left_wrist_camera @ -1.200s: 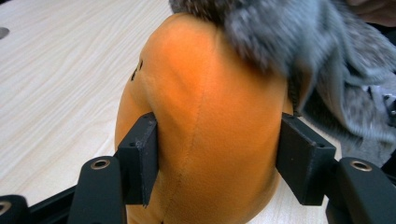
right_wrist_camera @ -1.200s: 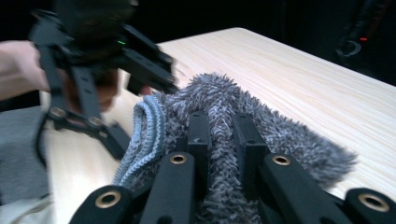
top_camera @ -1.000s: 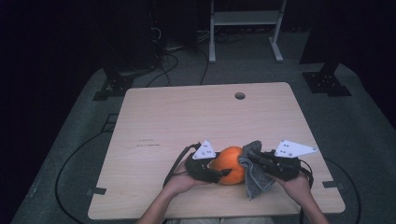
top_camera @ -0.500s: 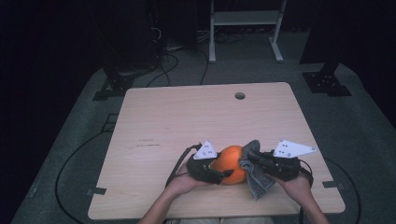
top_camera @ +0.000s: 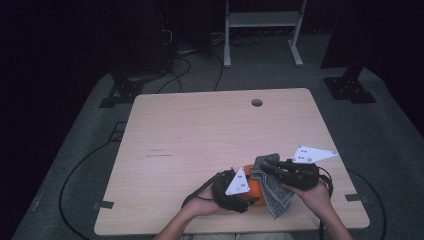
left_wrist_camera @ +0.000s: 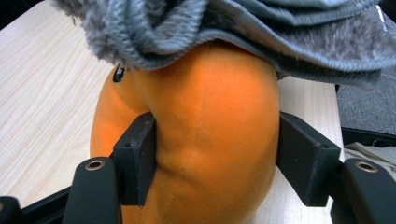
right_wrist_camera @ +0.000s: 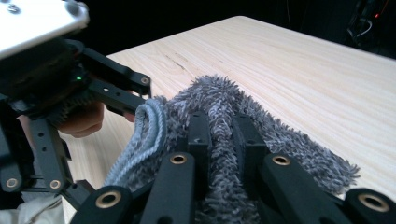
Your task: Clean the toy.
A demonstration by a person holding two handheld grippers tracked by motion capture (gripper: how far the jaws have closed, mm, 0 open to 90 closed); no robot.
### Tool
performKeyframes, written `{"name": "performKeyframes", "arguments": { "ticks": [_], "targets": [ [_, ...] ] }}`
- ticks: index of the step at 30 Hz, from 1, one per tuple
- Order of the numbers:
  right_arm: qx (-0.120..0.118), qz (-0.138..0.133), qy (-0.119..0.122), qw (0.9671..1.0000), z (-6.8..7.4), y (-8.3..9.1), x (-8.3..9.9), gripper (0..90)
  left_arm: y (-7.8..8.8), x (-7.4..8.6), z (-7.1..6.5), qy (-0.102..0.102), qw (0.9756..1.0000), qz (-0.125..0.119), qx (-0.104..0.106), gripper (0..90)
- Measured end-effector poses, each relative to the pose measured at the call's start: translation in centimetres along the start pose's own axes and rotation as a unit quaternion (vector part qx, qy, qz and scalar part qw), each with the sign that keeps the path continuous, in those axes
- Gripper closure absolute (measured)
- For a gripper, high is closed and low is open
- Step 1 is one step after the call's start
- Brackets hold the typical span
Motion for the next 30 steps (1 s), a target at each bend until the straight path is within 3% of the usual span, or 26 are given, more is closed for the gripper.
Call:
{"name": "performKeyframes", "arguments": {
  "ticks": [2, 6, 9, 12, 17, 19, 22, 25, 28, 30],
  "targets": [
    [-0.006, -0.001, -0.020, 0.9998, -0.7, 0.0, 0.5, 79.2, 0.1, 0.1, 0.2, 0.003, 1.0000, 0.000, 0.000, 34.5],
    [0.008, 0.012, -0.039, 0.9991, -2.1, 0.4, 1.6, 79.2, 0.2, 0.2, 0.4, 0.009, 1.0000, -0.004, 0.000, 34.8],
    [0.018, 0.025, -0.042, 0.9986, -2.8, 0.8, 2.3, 79.2, 0.4, 0.2, 1.0, 0.037, 0.9992, -0.015, -0.004, 34.2],
    [0.024, 0.024, -0.038, 0.9987, -3.0, 1.4, 2.5, 79.3, 0.9, 0.4, 2.0, 0.075, 0.9966, -0.034, -0.007, 33.9],
    [0.023, 0.014, -0.011, 0.9996, -2.0, 1.7, 1.6, 79.4, 1.2, 0.5, 2.9, 0.115, 0.9916, -0.055, -0.019, 33.7],
    [0.016, 0.011, 0.005, 0.9998, -0.9, 1.4, 0.9, 79.5, 1.0, 0.3, 2.7, 0.112, 0.9920, -0.054, -0.021, 33.5],
    [0.008, 0.008, 0.031, 0.9995, 0.7, 0.6, 0.1, 79.5, 0.5, 0.1, 2.0, 0.089, 0.9951, -0.037, -0.023, 30.3],
    [0.006, 0.012, 0.053, 0.9985, 1.8, 0.1, -0.3, 79.5, 0.7, 0.2, 2.1, 0.078, 0.9962, -0.034, -0.019, 22.0],
    [-0.002, 0.009, 0.044, 0.9990, 1.2, 0.4, 0.0, 79.5, 0.9, 0.5, 3.0, 0.095, 0.9947, -0.035, -0.022, 9.2],
    [-0.008, 0.009, 0.027, 0.9996, 0.6, 0.6, 0.3, 79.5, 0.7, 0.9, 3.5, 0.109, 0.9934, -0.033, -0.008, 7.2]
  ]
}}
Point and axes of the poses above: each handheld gripper's, and its own axes: y roughly backward along the jaws, x roughly out of its underside, z roughly to its left, the point moved 5 cm from there along -y, roughly forward along the jaws, and after that the axes turned 8 degrees about x, right-handed, at the moved point
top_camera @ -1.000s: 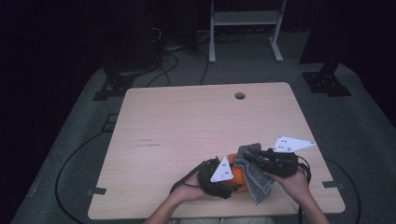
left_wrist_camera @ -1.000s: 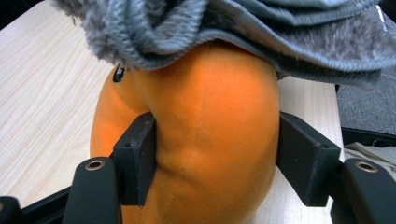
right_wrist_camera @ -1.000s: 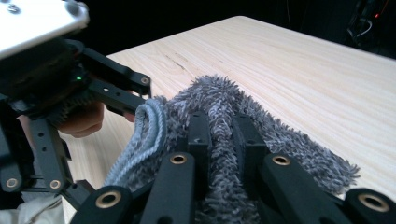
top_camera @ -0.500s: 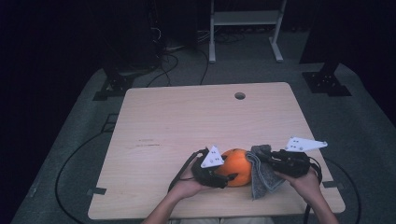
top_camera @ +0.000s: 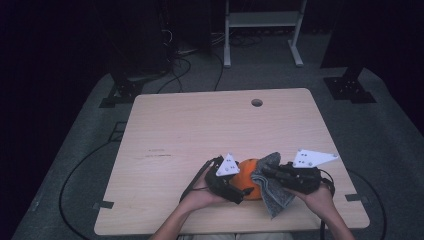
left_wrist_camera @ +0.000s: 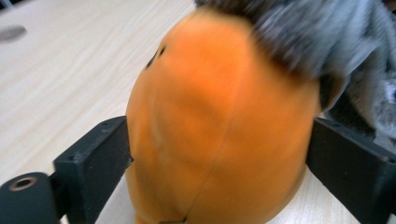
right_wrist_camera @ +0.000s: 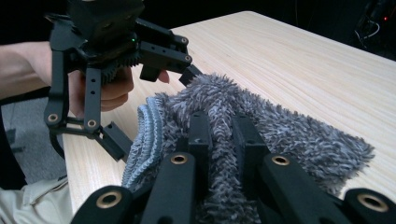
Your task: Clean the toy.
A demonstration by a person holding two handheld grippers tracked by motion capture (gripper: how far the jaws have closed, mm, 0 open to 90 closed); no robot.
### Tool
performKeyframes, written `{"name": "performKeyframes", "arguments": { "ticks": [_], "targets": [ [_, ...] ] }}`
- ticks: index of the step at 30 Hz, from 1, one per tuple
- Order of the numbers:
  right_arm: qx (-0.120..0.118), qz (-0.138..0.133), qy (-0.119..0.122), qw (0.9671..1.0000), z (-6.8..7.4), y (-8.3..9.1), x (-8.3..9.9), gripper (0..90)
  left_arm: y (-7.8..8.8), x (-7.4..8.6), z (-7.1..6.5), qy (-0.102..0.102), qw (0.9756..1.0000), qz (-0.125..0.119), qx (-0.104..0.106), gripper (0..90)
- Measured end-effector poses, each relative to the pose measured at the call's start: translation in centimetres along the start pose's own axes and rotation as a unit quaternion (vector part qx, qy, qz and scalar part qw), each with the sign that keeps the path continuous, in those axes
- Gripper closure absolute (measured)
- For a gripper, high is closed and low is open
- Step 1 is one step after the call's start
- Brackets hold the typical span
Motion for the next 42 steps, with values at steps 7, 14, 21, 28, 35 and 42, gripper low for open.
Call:
{"name": "performKeyframes", "arguments": {
  "ticks": [7, 14, 21, 28, 35, 42],
  "targets": [
    [0.035, 0.005, 0.012, 0.9993, -0.1, 0.1, -0.4, 79.3, -0.3, 0.3, -0.1, -0.028, 0.9996, 0.001, -0.006, 25.2],
    [0.038, -0.019, 0.046, 0.9980, 3.2, -0.5, -2.6, 79.8, 0.5, -0.7, -1.3, -0.072, 0.9965, 0.009, -0.043, 34.0],
    [0.049, -0.007, -0.036, 0.9981, -1.0, -0.8, -0.1, 79.7, 1.6, -0.5, -0.3, -0.059, 0.9967, 0.011, -0.055, 36.7],
    [0.025, -0.028, -0.025, 0.9990, 0.2, -0.6, -1.1, 79.4, 1.8, -0.9, -0.7, -0.068, 0.9960, 0.015, -0.056, 36.7],
    [0.020, -0.033, -0.025, 0.9989, 0.5, -1.2, -1.1, 79.2, 2.3, -0.8, -0.7, -0.078, 0.9951, 0.030, -0.053, 36.5],
    [0.003, -0.015, -0.032, 0.9994, 0.3, -1.9, 0.2, 78.9, 3.2, -0.7, 0.6, -0.005, 0.9993, -0.033, 0.018, 27.5]
  ]
}}
Point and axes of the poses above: each handheld gripper's, and its own axes: y roughly backward along the jaws, x roughly out of its underside, z roughly to its left, the point moved 5 cm from there along -y, roughly forward along the jaws, and after that the axes turned 8 degrees about x, right-handed, at the moved point
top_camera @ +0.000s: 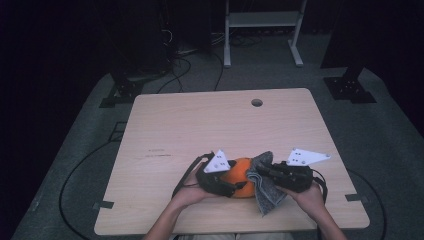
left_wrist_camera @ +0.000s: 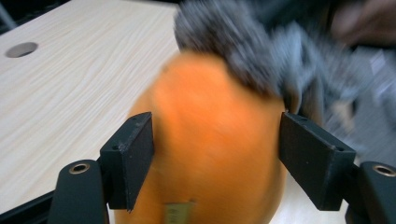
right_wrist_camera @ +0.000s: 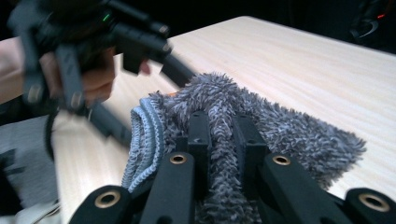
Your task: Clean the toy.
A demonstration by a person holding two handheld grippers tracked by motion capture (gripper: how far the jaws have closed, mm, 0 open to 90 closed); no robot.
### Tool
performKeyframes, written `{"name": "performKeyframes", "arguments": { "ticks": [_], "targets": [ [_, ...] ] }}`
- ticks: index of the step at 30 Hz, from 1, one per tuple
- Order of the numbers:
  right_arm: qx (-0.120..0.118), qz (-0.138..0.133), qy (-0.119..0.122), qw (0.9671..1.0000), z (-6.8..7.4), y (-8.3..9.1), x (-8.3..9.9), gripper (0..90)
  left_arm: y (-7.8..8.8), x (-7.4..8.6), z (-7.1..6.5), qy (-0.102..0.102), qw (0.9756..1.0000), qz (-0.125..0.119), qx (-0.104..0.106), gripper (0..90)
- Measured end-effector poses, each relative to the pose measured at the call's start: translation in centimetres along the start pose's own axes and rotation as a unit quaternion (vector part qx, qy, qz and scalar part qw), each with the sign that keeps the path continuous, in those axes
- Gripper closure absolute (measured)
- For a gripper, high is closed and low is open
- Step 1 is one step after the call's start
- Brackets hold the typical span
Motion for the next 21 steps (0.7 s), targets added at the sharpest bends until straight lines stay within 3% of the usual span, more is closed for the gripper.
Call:
{"name": "performKeyframes", "arguments": {
  "ticks": [2, 7, 11, 15, 16, 18, 21],
  "targets": [
    [-0.022, 0.009, 0.000, 0.9997, 0.3, -0.1, 0.3, 78.8, 0.3, 0.1, 0.6, 0.016, 0.9998, -0.010, 0.006, 28.7],
    [-0.006, 0.013, 0.007, 0.9999, 0.1, 0.0, 0.5, 78.6, -0.5, 0.8, 0.5, 0.041, 0.9990, -0.008, 0.012, 37.0],
    [0.016, 0.009, 0.003, 0.9998, -0.1, -0.1, 0.4, 78.5, -1.4, 1.0, -0.3, 0.028, 0.9993, 0.013, 0.021, 37.8],
    [-0.007, 0.017, -0.002, 0.9998, 0.0, -0.3, 0.7, 78.4, -0.8, 0.8, -0.5, 0.000, 0.9984, 0.038, 0.041, 30.0],
    [-0.013, 0.023, -0.001, 0.9996, 0.0, -0.3, 0.9, 78.4, -0.6, 0.7, -0.4, -0.001, 0.9986, 0.032, 0.041, 28.3],
    [-0.013, 0.029, 0.011, 0.9994, -0.1, -0.1, 1.3, 78.6, -0.3, 0.5, 0.0, 0.012, 0.9989, 0.019, 0.042, 27.8],
    [-0.002, 0.041, 0.016, 0.9990, -0.7, 0.5, 1.8, 78.4, -0.4, 0.9, 0.6, 0.042, 0.9982, 0.022, 0.036, 33.4]
  ]
}}
Point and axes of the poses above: each handheld gripper's, and its own axes: y roughly backward along the jaws, x roughly out of its underside, z roughly to its left, the point moved 5 cm from there along -y, roughly forward along the jaws, and after that the axes turned 8 degrees about x, right-handed, at the moved point
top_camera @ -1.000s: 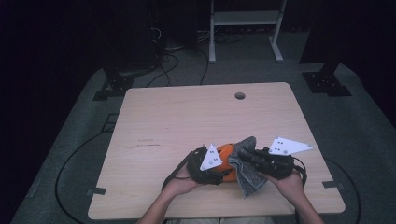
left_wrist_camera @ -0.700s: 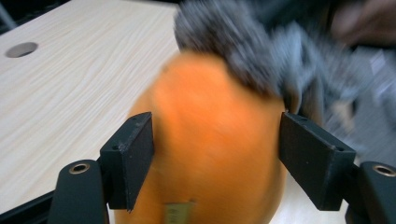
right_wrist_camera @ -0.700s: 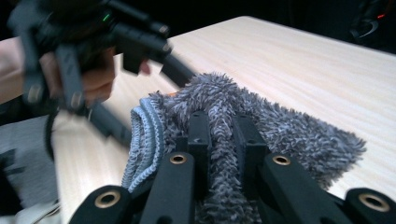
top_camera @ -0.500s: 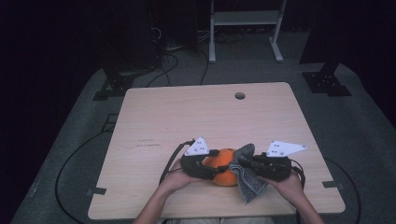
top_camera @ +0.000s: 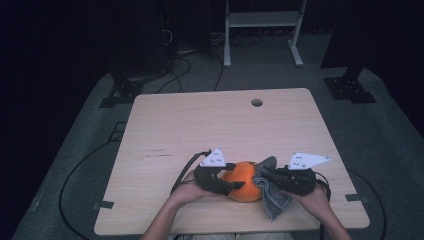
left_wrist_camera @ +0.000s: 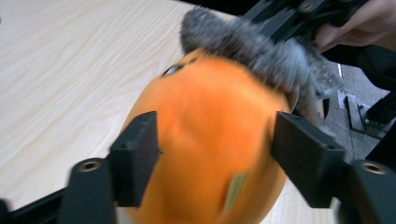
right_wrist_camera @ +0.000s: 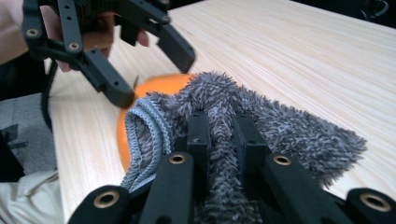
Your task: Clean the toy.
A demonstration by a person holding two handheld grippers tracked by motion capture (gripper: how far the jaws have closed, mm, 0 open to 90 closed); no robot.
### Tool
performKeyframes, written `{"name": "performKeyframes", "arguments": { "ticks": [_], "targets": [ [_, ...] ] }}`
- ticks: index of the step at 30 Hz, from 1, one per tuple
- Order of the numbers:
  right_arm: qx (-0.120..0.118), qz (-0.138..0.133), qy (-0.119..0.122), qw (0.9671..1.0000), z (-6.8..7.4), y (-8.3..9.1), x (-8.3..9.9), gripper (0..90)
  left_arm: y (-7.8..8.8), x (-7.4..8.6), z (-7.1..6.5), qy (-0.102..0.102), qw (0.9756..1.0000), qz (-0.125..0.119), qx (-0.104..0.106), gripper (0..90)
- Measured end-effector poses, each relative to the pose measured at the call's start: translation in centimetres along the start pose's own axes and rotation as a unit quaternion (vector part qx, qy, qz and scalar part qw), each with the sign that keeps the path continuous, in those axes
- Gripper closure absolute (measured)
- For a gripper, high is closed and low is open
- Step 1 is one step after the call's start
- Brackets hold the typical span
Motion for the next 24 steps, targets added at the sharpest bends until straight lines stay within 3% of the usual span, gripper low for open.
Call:
{"name": "performKeyframes", "arguments": {
  "ticks": [2, 5, 9, 11, 13, 15, 17, 19, 22, 24],
  "targets": [
    [0.003, 0.001, -0.015, 0.9999, -0.6, 0.2, 0.5, 78.1, -0.6, 0.2, 0.0, 0.020, 0.9998, 0.004, 0.001, 36.4],
    [0.012, 0.002, -0.015, 0.9998, -0.6, 0.4, 0.5, 78.2, -1.5, 0.5, -0.7, 0.007, 0.9997, 0.025, -0.007, 37.7],
    [0.016, -0.018, -0.017, 0.9996, 0.0, 0.4, -0.6, 78.2, -1.9, 0.5, -1.6, -0.017, 0.9985, 0.051, 0.007, 38.0],
    [0.013, -0.009, -0.008, 0.9998, 0.2, -0.1, -0.6, 78.2, -1.6, 0.4, -1.8, -0.028, 0.9973, 0.066, 0.019, 36.5],
    [-0.004, -0.007, -0.015, 0.9999, 0.3, -0.2, -0.4, 78.2, -1.2, 0.2, -1.9, -0.033, 0.9968, 0.063, 0.035, 34.6],
    [-0.015, -0.002, -0.013, 0.9998, 0.3, 0.0, 0.0, 78.3, -0.6, -0.2, -1.7, -0.034, 0.9972, 0.044, 0.050, 31.5],
    [-0.034, 0.001, -0.009, 0.9994, 0.5, 0.1, 0.4, 78.5, -0.6, -0.7, -1.5, -0.032, 0.9980, 0.032, 0.045, 24.2],
    [-0.045, 0.001, 0.003, 0.9990, 0.9, 0.0, 0.7, 78.6, -0.9, -1.0, -1.3, -0.034, 0.9974, 0.038, 0.050, 18.8],
    [-0.055, -0.001, 0.016, 0.9983, 1.2, 0.2, 1.0, 78.6, -1.7, -1.6, -0.9, -0.054, 0.9954, 0.058, 0.055, 14.7],
    [-0.063, -0.001, 0.020, 0.9978, 1.2, 0.4, 1.3, 78.6, -2.5, -1.8, -0.4, -0.059, 0.9934, 0.088, 0.045, 12.7]
  ]
}}
Point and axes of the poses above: each handheld gripper's, and its own axes: y roughly backward along the jaws, x roughly out of its underside, z roughly to its left, the point moved 5 cm from there along -y, roughly forward along the jaws, and after that the axes turned 8 degrees about x, right-handed, at the moved point
